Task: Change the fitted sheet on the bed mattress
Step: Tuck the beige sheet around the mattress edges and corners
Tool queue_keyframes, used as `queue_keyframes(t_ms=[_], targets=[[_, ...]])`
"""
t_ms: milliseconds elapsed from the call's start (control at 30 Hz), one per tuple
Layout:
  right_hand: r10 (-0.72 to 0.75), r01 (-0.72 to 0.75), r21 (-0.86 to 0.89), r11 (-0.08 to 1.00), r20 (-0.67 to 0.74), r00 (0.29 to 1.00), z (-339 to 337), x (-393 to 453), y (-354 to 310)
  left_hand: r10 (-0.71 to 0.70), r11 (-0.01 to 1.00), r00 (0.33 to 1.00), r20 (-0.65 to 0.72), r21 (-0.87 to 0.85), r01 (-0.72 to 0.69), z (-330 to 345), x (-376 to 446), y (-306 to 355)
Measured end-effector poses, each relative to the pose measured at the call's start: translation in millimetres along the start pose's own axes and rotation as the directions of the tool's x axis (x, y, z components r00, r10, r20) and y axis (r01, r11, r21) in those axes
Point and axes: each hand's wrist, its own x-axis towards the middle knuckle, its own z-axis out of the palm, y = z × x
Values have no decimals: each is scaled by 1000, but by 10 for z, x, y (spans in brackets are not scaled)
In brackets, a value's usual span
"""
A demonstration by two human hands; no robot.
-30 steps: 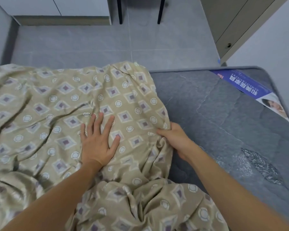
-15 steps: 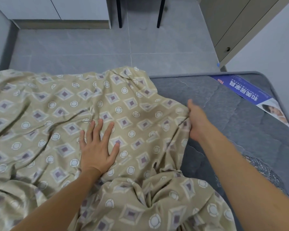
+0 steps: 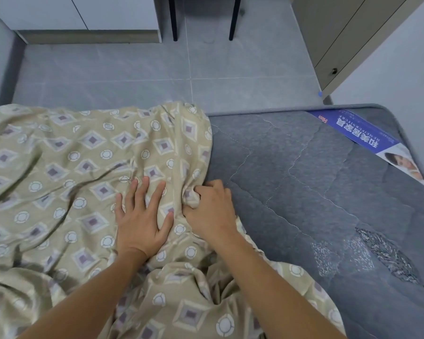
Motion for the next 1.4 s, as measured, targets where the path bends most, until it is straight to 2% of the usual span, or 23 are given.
queue_keyframes(t_ms=[100,200,267,467,533,600,667,700,733,767,800,867,900,933,1000,1033,1133,1200,1267,1300,1333,1400], targets=[[6,-61,242,968,220,975,-221,116,85,-6,1000,1000,11,14,6,-10,-4,1],[24,-127,340,932,292,956,-436,230,186,-10,1000,1000,24,17,9,-18,-4,8],[42,-147,366,919,281,959,-546,320,214,-6,1000,999,34,14,6,-23,-4,5],[74,-90,276,957,70,995,-892,680,393,-4,1000,999,44,16,3,-21,-2,-14],[127,-109,257,960,-56,990,-1196,801,498,-5,1000,999,50,17,5,-16,-3,-14],[163,-105,239,965,-237,958,-1572,914,589,-7,1000,999,49,19,6,-11,-1,-11],[117,-57,145,988,-452,884,-1868,991,658,-5,1000,999,47,15,4,-8,2,-8],[97,-34,131,991,-509,855,-1932,1001,658,-6,1000,999,45,12,5,-7,0,-9],[96,-23,155,988,-485,869,-1920,989,631,-7,1000,999,44,12,7,-8,-1,-11],[99,-33,176,984,-383,918,-1844,963,600,-8,1000,999,44,15,7,-10,-4,-11],[110,-71,179,981,-217,970,-1716,911,594,-10,1000,999,44,16,9,-13,-8,-10],[99,-109,144,984,75,992,-1454,793,638,-9,1000,999,43,15,9,-14,-3,5],[67,-82,143,986,106,992,-1371,776,717,-10,1000,999,43,19,9,-14,1,13],[41,-45,139,989,35,999,-1331,782,810,-10,1000,999,44,23,9,-14,4,19],[41,-28,67,997,-200,979,-1362,834,995,-14,999,999,50,31,13,-10,6,16],[88,-78,54,995,-229,969,-1383,830,1019,-14,999,998,54,36,12,-9,5,11],[203,-194,110,975,-77,976,-1304,788,980,-14,999,998,56,40,12,-10,2,-9],[172,-181,168,969,68,983,-1284,758,878,-13,999,999,52,35,12,-4,-5,-4],[142,-210,214,954,292,946,-1296,738,789,-13,999,999,49,35,11,-9,-1,-4],[123,-205,201,958,359,925,-1322,732,769,-14,999,999,50,31,13,-8,6,-3],[106,-176,164,971,365,925,-1349,765,789,-17,1000,998,54,27,16,-8,10,0],[103,-112,33,993,187,977,-1432,898,835,-23,999,998,64,29,21,-2,12,12]])
